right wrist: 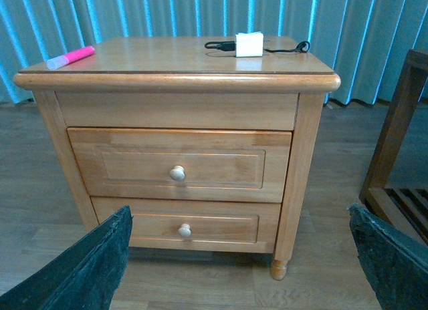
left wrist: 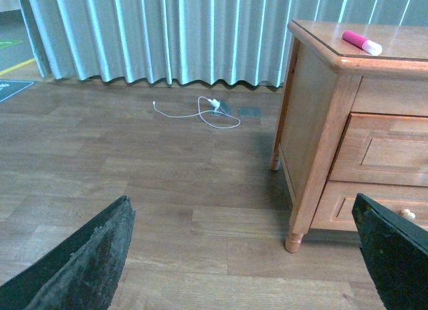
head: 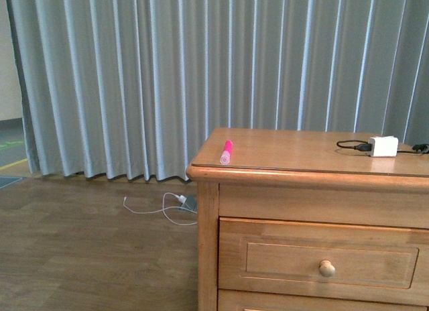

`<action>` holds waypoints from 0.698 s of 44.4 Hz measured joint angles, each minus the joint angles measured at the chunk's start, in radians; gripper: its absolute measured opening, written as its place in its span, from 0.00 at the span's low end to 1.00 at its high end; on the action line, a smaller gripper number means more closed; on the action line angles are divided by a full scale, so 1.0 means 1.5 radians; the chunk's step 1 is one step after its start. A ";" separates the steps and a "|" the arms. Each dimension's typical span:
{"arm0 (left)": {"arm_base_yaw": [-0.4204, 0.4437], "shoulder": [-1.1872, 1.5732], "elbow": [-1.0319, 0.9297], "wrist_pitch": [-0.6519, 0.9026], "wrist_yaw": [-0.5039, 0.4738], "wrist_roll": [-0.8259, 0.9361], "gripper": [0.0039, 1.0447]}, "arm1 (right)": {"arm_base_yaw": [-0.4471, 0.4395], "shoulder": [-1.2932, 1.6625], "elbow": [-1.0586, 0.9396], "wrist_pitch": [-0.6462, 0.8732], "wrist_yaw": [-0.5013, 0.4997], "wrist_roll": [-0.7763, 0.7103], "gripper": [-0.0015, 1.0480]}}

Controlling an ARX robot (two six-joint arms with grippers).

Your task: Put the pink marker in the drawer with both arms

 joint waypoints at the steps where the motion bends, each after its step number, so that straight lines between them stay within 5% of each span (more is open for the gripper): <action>1: 0.000 0.000 0.000 0.000 0.000 0.000 0.94 | 0.000 0.000 0.000 0.000 0.000 0.000 0.92; 31: 0.000 0.000 0.000 0.000 0.000 0.000 0.94 | 0.000 0.000 0.000 0.000 0.000 0.000 0.92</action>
